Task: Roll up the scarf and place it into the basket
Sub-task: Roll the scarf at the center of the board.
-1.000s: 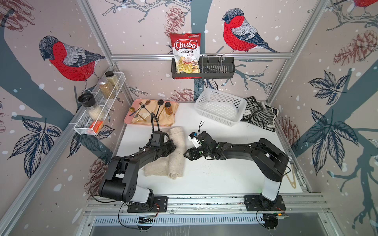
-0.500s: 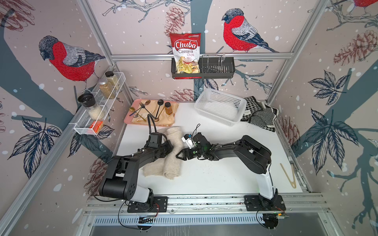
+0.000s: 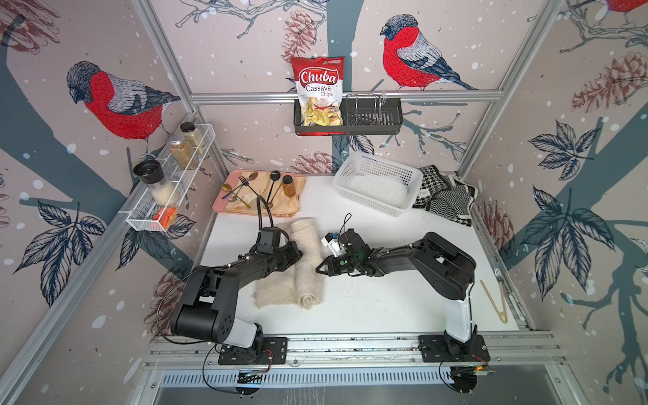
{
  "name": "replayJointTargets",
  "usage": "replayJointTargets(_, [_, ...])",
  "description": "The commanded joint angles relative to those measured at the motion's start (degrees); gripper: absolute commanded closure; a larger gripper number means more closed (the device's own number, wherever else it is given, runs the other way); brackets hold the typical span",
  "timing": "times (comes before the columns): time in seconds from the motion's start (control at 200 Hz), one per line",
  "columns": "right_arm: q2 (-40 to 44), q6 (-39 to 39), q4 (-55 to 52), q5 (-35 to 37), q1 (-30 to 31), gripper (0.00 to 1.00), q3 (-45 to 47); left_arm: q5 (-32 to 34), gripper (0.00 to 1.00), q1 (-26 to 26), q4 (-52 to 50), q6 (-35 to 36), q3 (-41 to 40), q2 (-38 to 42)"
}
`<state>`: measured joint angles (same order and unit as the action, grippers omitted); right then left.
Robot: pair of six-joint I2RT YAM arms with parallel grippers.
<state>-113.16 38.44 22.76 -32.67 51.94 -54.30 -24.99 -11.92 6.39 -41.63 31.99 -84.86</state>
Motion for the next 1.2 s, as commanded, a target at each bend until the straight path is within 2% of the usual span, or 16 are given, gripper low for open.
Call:
replayJointTargets(0.0, [3.6,-4.2,-7.5,4.3,-1.0,1.0,2.8,-2.8,1.0,-4.0,-1.9,0.0,2.3,-1.0])
replayJointTargets(0.19, [12.2,-8.0,-15.2,9.6,-2.2,1.0,7.8,-7.4,1.0,-11.6,6.0,-4.8,6.5,-6.6])
replayJointTargets(0.335, [17.3,-10.2,-20.8,12.5,-4.1,1.0,9.3,-9.4,1.0,-14.3,10.2,-7.7,8.5,-10.3])
replayJointTargets(0.68, [20.7,-13.0,-27.7,15.1,-4.6,0.95,5.3,-10.8,0.95,-14.2,11.1,-7.5,10.2,-11.6])
replayJointTargets(0.966, [18.7,-13.9,-31.6,17.0,-2.4,0.93,-1.5,-12.3,0.93,-12.1,13.2,-8.7,7.7,-10.6])
replayJointTargets(1.196, [12.5,-14.4,-45.2,26.2,-0.6,0.93,-12.2,-10.7,0.89,-9.4,6.6,-5.4,6.8,-5.6])
